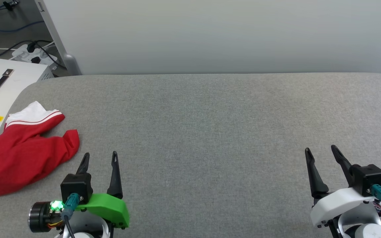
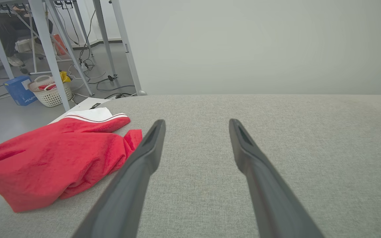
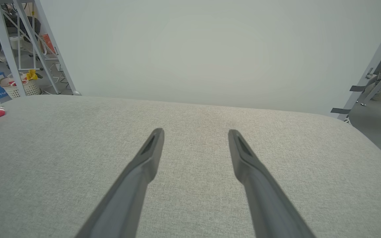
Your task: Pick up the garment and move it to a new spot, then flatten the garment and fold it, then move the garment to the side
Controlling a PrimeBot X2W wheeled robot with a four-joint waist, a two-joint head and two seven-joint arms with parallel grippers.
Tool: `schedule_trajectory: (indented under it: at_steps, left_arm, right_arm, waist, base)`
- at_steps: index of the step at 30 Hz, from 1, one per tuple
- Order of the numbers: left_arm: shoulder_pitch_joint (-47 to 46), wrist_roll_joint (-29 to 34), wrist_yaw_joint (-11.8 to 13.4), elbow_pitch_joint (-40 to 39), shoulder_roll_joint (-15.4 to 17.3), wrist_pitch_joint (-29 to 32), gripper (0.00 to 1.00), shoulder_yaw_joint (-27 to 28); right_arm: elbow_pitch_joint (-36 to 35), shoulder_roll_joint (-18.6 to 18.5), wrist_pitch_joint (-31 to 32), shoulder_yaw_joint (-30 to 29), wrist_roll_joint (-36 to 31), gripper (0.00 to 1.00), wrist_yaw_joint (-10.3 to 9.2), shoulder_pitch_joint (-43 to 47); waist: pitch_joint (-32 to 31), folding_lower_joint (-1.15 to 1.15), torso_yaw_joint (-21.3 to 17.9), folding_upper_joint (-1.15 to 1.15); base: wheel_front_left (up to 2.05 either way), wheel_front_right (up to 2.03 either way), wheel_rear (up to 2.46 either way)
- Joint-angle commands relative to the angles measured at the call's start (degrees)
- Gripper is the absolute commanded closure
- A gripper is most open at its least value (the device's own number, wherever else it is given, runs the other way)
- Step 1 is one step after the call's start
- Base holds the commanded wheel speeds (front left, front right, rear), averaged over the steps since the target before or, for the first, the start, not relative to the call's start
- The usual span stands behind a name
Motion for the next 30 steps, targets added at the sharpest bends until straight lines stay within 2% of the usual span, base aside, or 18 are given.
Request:
schedule_trajectory:
  at_steps: [1,30]
  left_arm:
    - [-0.33,-0.55,0.5,-0.2,-0.06,-0.55,0.0,-0.1]
    - [-0.05,-3.49,0.28,0.8,-0.12,-4.0,0.0,-0.8]
  right_arm:
    - [-0.52,-0.01,-0.65,-0.21,0.82,0.0,-0.01,0.46]
    - [-1.55,0.0,-4.05,-0.98,4.97,0.0,-0.02,2.21]
  waist:
    - [0.0,0.0,0.01,0.0]
    - [-0.09,0.0,0.08,0.0]
  base:
    - [0.0,0.0,0.0]
    - [0.0,0.0,0.0]
